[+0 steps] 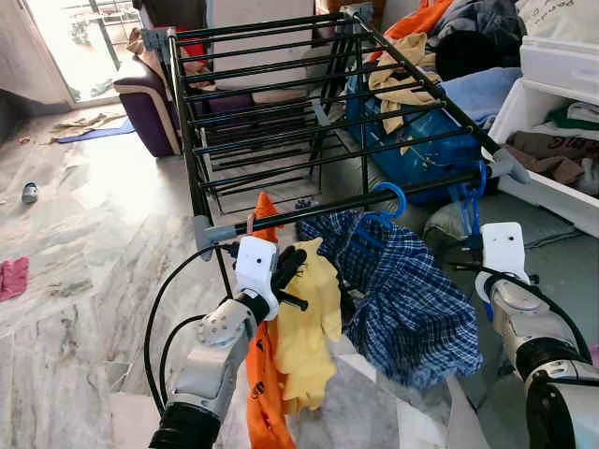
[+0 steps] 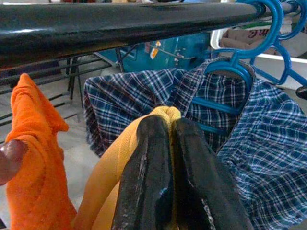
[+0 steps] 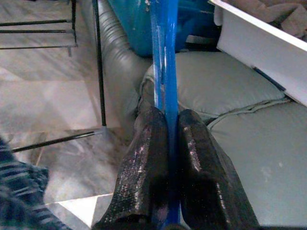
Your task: Hang hanger
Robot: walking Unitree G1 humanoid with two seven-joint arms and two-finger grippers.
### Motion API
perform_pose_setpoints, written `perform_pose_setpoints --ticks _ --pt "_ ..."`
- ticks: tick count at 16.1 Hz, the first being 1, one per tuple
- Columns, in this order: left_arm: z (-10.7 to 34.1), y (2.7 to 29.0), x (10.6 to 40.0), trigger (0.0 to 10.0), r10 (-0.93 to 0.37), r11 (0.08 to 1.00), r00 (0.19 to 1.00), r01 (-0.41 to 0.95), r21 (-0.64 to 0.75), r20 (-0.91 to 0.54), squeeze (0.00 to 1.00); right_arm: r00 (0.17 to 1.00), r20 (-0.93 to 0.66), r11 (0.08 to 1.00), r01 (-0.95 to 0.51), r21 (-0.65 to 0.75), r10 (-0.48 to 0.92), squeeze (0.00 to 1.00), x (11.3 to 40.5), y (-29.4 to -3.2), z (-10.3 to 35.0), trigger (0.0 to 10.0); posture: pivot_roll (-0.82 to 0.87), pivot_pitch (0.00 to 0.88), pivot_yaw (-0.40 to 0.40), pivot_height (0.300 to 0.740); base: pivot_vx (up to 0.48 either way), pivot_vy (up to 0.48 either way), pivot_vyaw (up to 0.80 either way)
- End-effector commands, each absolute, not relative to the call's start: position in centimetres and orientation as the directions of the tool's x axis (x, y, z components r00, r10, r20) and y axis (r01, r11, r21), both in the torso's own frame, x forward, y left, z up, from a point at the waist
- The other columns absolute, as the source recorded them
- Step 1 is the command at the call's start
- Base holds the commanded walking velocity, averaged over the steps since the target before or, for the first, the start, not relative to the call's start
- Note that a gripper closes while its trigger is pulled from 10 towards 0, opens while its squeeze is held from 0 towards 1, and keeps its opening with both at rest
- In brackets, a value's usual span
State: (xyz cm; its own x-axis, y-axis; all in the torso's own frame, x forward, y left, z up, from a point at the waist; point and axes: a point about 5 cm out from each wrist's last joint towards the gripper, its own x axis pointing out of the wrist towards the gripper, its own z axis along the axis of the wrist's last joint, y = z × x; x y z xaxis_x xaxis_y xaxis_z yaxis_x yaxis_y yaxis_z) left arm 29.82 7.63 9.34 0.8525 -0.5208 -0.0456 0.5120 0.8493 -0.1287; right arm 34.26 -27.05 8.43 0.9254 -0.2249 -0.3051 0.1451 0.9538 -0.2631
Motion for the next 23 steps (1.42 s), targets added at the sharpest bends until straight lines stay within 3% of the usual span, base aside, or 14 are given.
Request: perform_pose_setpoints --ticks 1,4,10,11,12,17,23 --pt "9.8 7.6 30.2 10.0 -0.526 0.847 0.850 0.520 -0.108 -0.037 0.00 0.934 -0.281 0.956 0.149 -0.252 -0.220 0.00 34.8 -26.8 9.1 0.0 0.00 0.000 0.058 0.740 0.000 0.000 0.00" --pt "9.7 7.6 30.1 10.0 -0.527 0.847 0.849 0.520 -0.107 -0.040 0.00 0.946 -0.256 0.959 0.137 -0.248 -0.202 0.00 35.0 -26.3 9.4 0.0 0.00 0.000 0.057 0.740 0.000 0.000 0.00" --pt "9.7 7.4 30.2 10.0 -0.514 0.855 0.857 0.507 -0.113 -0.044 0.00 0.991 -0.046 0.955 0.111 -0.276 -0.128 0.00 34.3 -25.5 10.3 0.0 -0.01 0.000 0.050 0.740 0.000 0.000 0.00" --pt "9.7 7.4 30.2 10.0 -0.501 0.862 0.864 0.494 -0.117 -0.044 0.00 0.992 -0.029 0.954 0.109 -0.278 -0.121 0.00 33.5 -25.5 9.7 4.6 -0.01 0.000 0.048 0.740 0.000 0.000 0.00" --pt "9.8 7.4 30.3 10.0 -0.494 0.866 0.868 0.487 -0.117 -0.042 0.00 0.991 -0.008 0.956 0.124 -0.265 -0.131 0.00 32.8 -25.6 9.3 10.0 -0.02 0.000 0.049 0.740 0.000 0.000 0.00" --pt "10.0 8.0 30.6 10.0 -0.456 0.887 0.889 0.450 -0.101 -0.046 0.00 0.971 0.140 0.944 0.223 -0.243 -0.193 0.00 30.0 -24.9 9.3 10.0 -0.04 0.000 0.060 0.740 0.000 0.000 0.00" --pt "9.6 7.5 30.3 10.0 -0.457 0.887 0.888 0.452 -0.092 -0.056 0.00 0.981 0.080 0.969 0.186 -0.162 -0.175 0.00 27.5 -23.0 7.7 10.0 -0.05 0.000 0.047 0.740 0.000 0.000 0.00"
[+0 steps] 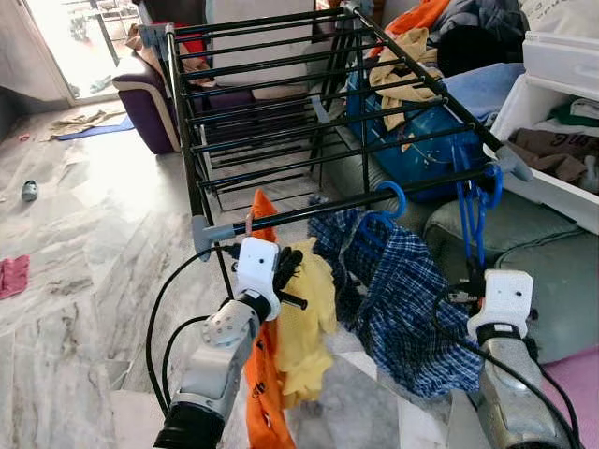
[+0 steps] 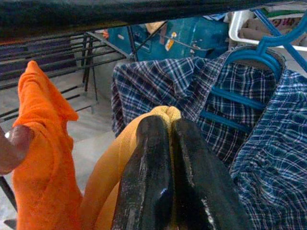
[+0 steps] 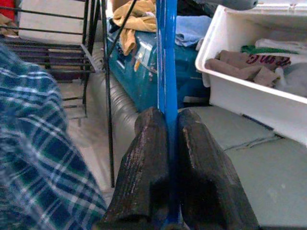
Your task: Hang hanger
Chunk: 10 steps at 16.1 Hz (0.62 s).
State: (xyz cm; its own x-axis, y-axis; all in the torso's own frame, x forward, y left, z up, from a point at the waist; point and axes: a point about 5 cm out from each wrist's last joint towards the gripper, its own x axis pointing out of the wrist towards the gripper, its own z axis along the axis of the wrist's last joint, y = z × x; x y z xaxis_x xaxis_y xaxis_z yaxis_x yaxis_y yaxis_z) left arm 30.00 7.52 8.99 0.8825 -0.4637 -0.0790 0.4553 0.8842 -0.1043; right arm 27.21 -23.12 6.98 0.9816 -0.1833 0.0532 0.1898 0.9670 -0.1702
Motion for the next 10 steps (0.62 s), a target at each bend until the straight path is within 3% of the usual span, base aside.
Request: perform_pose_setpoints --ticks 1,5,10 --pt "9.6 7.6 30.4 10.0 -0.454 0.889 0.889 0.449 -0.091 -0.057 0.00 0.981 0.084 0.969 0.185 -0.163 -0.173 0.00 27.5 -22.7 7.8 10.0 -0.05 0.000 0.048 0.740 0.000 0.000 0.00" --pt "9.4 7.6 30.3 10.0 -0.454 0.890 0.889 0.447 -0.091 -0.067 0.00 0.980 0.055 0.970 0.195 -0.141 -0.189 0.00 27.1 -22.5 7.9 10.0 -0.05 0.000 0.045 0.740 -0.273 0.000 0.00" --pt "9.3 7.5 30.0 10.0 -0.470 0.882 0.880 0.464 -0.086 -0.073 0.00 0.977 -0.114 0.983 0.177 -0.056 -0.183 0.00 26.3 -21.9 5.7 10.0 -0.05 0.000 0.047 0.740 -0.337 0.000 0.00"
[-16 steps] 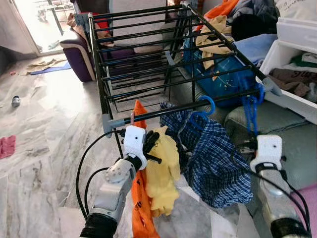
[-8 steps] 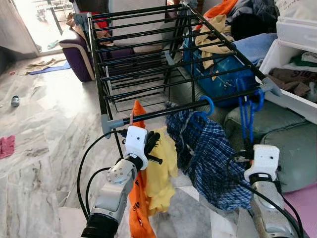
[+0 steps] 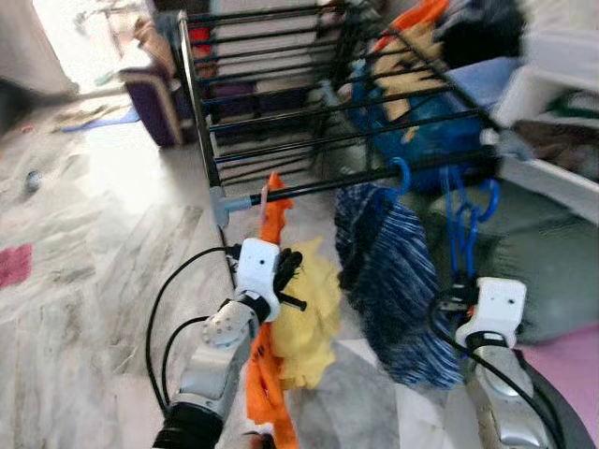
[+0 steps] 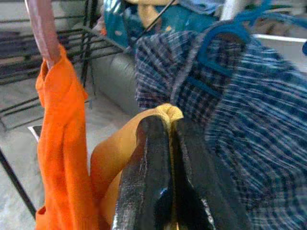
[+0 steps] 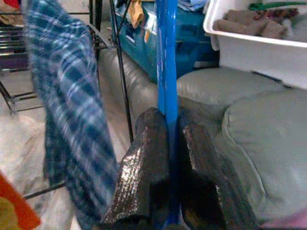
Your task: Hang hanger
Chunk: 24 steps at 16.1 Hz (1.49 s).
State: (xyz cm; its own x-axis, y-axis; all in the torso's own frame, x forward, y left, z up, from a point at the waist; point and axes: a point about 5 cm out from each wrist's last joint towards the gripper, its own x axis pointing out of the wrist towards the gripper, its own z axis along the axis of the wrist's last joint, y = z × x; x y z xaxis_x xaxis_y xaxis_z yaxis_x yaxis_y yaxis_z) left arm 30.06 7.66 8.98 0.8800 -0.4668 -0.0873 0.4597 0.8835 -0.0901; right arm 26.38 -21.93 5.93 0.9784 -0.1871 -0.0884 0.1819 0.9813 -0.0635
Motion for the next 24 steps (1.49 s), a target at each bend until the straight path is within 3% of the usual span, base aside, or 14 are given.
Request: perform_pose_setpoints --ticks 1,19,24 --pt "9.3 7.5 30.0 10.0 -0.470 0.882 0.880 0.464 -0.086 -0.073 0.00 0.976 -0.122 0.983 0.177 -0.058 -0.183 0.00 26.2 -21.8 5.6 10.0 -0.05 0.000 0.048 0.740 -0.285 0.000 0.00" --pt "9.0 7.2 29.7 10.0 -0.498 0.867 0.863 0.493 -0.070 -0.089 0.00 0.973 -0.169 0.987 0.150 -0.056 -0.158 0.00 25.9 -21.1 5.3 10.0 -0.05 0.000 0.040 0.740 -0.417 0.000 0.00" --pt "9.2 7.0 29.6 10.0 -0.516 0.856 0.853 0.511 -0.080 -0.072 0.00 0.977 -0.162 0.990 0.132 -0.040 -0.137 0.00 26.2 -20.6 5.4 10.0 -0.04 0.000 0.041 0.740 0.000 0.000 0.00"
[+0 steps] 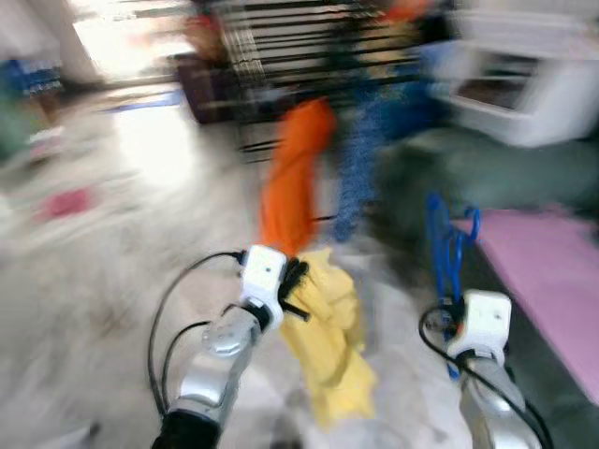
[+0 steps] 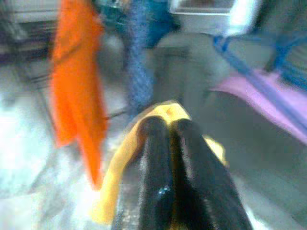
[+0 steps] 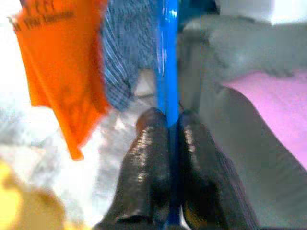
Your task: Hang hanger
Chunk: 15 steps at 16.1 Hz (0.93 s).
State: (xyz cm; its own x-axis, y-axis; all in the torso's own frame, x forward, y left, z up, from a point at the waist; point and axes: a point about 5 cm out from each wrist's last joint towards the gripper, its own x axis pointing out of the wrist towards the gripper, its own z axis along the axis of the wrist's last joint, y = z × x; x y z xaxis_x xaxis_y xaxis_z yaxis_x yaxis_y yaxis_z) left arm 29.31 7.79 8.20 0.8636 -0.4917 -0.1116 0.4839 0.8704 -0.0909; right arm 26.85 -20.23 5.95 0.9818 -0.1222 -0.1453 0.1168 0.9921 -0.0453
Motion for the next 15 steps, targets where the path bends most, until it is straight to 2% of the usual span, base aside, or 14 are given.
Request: perform_pose_setpoints --ticks 1,8,9,11,12,15 --pt "9.3 7.0 29.6 10.0 -0.522 0.852 0.850 0.517 -0.083 -0.067 0.00 0.978 -0.161 0.991 0.128 -0.042 -0.134 0.00 26.3 -20.5 5.5 10.0 -0.04 0.000 0.039 0.740 0.000 0.000 0.00" --pt "10.1 6.9 29.6 10.0 -0.580 0.815 0.815 0.579 -0.013 -0.025 0.00 0.983 -0.144 0.993 0.110 -0.051 -0.117 0.00 26.9 -20.2 5.9 10.0 -0.04 0.000 0.037 0.740 0.000 0.000 0.00" --pt "11.4 6.9 29.8 10.0 -0.653 0.755 0.757 0.649 0.088 0.019 0.00 0.983 -0.144 0.993 0.107 -0.049 -0.113 0.00 27.0 -20.2 5.9 10.0 -0.04 0.000 0.036 0.740 0.000 0.000 0.00" --pt "12.6 7.4 30.7 10.0 -0.694 0.708 0.720 0.673 0.216 0.032 0.00 0.983 -0.146 0.994 0.103 -0.042 -0.108 0.00 27.1 -20.1 5.9 10.0 -0.03 0.000 0.039 0.740 0.000 0.000 0.00" --pt "13.3 7.9 31.3 10.0 -0.711 0.669 0.703 0.664 0.334 0.026 0.00 0.986 -0.149 0.996 0.072 -0.049 -0.079 0.00 27.2 -19.9 5.8 10.0 -0.04 0.000 0.040 0.740 0.000 0.000 0.00" --pt "14.5 9.6 32.4 10.0 -0.752 0.536 0.659 0.623 0.570 -0.012 0.00 0.976 -0.185 0.980 -0.143 -0.138 0.116 0.00 27.3 -19.5 6.0 10.0 -0.03 0.000 0.039 0.740 0.000 0.000 0.00"
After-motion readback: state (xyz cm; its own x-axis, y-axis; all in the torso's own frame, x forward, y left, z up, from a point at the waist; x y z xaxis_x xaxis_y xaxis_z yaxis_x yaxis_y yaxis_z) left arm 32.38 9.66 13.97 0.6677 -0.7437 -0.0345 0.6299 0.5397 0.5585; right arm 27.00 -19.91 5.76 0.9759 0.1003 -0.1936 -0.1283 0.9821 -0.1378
